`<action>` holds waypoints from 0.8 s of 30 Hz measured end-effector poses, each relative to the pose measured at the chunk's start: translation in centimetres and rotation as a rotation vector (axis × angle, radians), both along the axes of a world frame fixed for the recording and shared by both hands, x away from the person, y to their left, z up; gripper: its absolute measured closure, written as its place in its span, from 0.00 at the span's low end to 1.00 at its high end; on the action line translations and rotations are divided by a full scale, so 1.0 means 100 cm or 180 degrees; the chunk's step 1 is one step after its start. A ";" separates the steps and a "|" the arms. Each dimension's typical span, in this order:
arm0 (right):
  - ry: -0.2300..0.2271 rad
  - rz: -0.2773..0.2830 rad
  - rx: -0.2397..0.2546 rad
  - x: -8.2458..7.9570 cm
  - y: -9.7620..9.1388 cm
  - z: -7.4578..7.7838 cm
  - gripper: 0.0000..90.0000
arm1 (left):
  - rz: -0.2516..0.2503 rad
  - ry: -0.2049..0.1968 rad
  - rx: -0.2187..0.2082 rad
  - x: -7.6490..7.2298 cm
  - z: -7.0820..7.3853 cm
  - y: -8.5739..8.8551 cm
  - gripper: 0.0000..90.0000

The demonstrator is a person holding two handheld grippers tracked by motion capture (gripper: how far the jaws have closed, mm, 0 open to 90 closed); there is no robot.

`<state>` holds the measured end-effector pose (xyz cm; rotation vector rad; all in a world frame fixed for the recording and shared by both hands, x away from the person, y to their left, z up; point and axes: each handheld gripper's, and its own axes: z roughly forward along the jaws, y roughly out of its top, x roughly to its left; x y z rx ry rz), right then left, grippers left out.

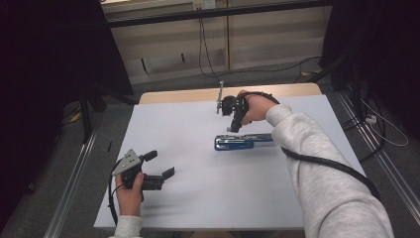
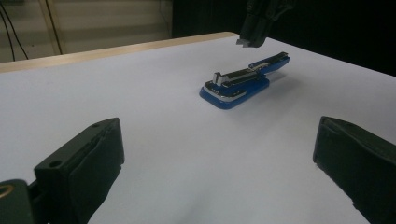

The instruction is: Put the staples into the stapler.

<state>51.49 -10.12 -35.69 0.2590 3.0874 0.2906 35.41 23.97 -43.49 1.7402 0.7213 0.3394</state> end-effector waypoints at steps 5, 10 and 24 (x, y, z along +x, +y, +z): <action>-0.0050 -0.0029 0.0029 0.000 -0.001 0.001 0.87 | -0.0013 0.0013 0.0021 0.000 0.000 0.000 0.02; -0.0034 -0.0032 0.0064 0.001 0.002 0.003 0.87 | -0.0015 0.0027 0.0024 0.000 -0.001 -0.001 0.02; -0.0023 0.0016 0.0137 0.003 0.016 0.001 0.87 | -0.0029 0.0021 0.0090 0.001 -0.001 0.001 0.03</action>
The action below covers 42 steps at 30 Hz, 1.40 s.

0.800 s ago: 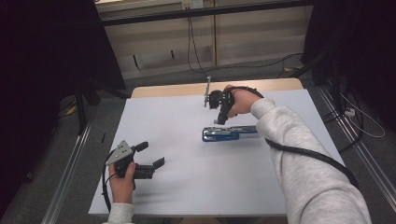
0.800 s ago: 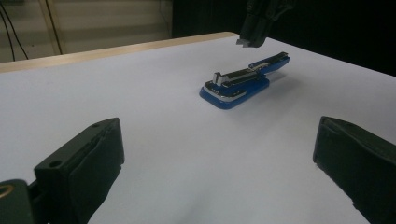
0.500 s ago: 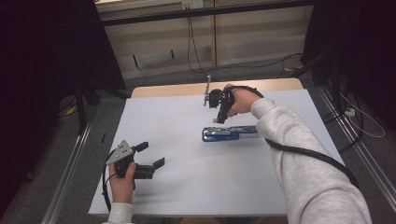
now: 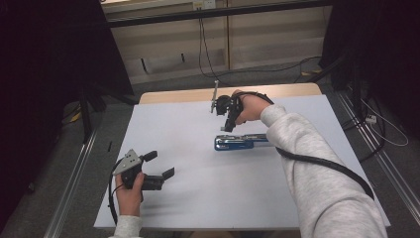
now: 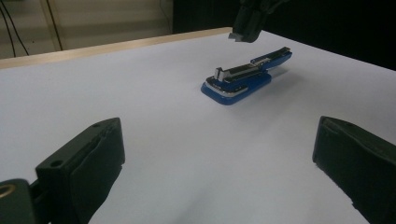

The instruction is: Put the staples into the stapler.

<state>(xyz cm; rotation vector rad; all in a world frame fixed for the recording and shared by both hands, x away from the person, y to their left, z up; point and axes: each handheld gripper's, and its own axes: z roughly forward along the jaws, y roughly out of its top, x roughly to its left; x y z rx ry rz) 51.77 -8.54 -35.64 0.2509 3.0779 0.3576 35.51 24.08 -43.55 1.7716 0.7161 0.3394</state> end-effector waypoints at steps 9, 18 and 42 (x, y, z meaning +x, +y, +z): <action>0.0030 0.0002 0.0044 0.001 0.007 -0.005 0.87 | -0.0001 -0.0001 0.0008 0.000 0.000 0.000 0.03; 0.0049 -0.0006 0.0074 0.001 0.010 -0.010 0.87 | -0.0003 0.0005 0.0001 -0.001 0.000 0.000 0.03; 0.0113 0.0015 0.0063 0.002 0.013 -0.027 0.87 | -0.0011 -0.0009 0.0004 -0.001 0.001 0.000 0.03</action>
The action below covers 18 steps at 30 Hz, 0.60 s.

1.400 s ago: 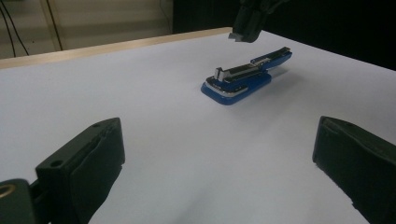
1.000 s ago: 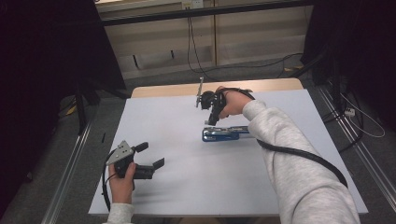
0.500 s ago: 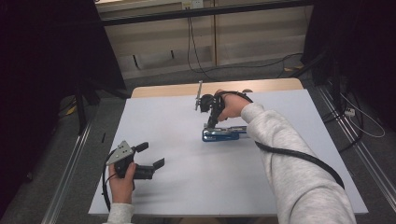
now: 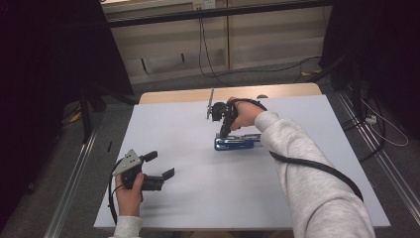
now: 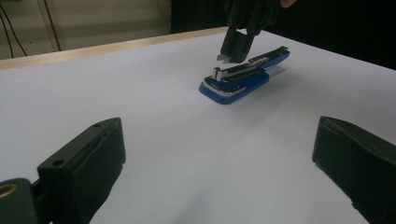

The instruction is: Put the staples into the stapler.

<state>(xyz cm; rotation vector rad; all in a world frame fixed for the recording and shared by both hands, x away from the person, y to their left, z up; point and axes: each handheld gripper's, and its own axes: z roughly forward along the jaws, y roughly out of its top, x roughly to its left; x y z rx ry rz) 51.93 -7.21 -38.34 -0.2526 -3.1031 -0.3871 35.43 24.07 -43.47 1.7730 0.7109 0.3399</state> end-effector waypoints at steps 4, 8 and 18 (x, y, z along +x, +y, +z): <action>-0.0002 0.0016 -0.0026 0.001 0.000 -0.002 0.87 | 0.0001 0.0009 -0.0003 0.000 0.000 0.000 0.03; 0.0010 0.0013 -0.0025 0.001 -0.001 -0.003 0.87 | -0.0005 0.0003 0.0003 0.000 0.000 0.000 0.03; 0.0014 0.0001 -0.0016 0.001 -0.002 -0.007 0.87 | 0.0001 -0.0002 -0.0002 0.000 0.000 -0.001 0.03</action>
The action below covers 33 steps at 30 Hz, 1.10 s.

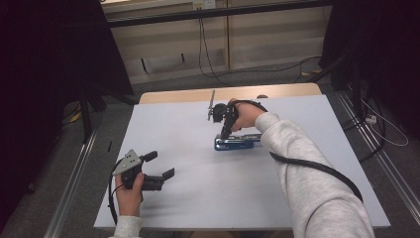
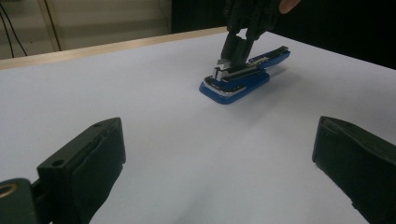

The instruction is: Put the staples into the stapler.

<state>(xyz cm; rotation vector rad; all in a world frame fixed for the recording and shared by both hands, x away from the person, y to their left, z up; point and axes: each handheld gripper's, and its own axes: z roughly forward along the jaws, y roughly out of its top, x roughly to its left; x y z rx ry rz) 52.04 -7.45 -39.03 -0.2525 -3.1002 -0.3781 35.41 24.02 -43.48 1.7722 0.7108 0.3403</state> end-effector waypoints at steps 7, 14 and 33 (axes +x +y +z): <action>-0.0004 0.0006 -0.0004 0.001 -0.001 -0.002 0.87 | -0.0001 0.0005 -0.0005 0.000 0.000 0.000 0.03; 0.0016 0.0000 -0.0032 0.001 -0.002 -0.004 0.87 | 0.0003 0.0001 0.0000 0.000 0.000 -0.001 0.03; 0.0020 -0.0036 0.0018 0.001 0.002 -0.007 0.80 | -0.0003 0.0016 0.0022 0.000 0.000 -0.001 0.03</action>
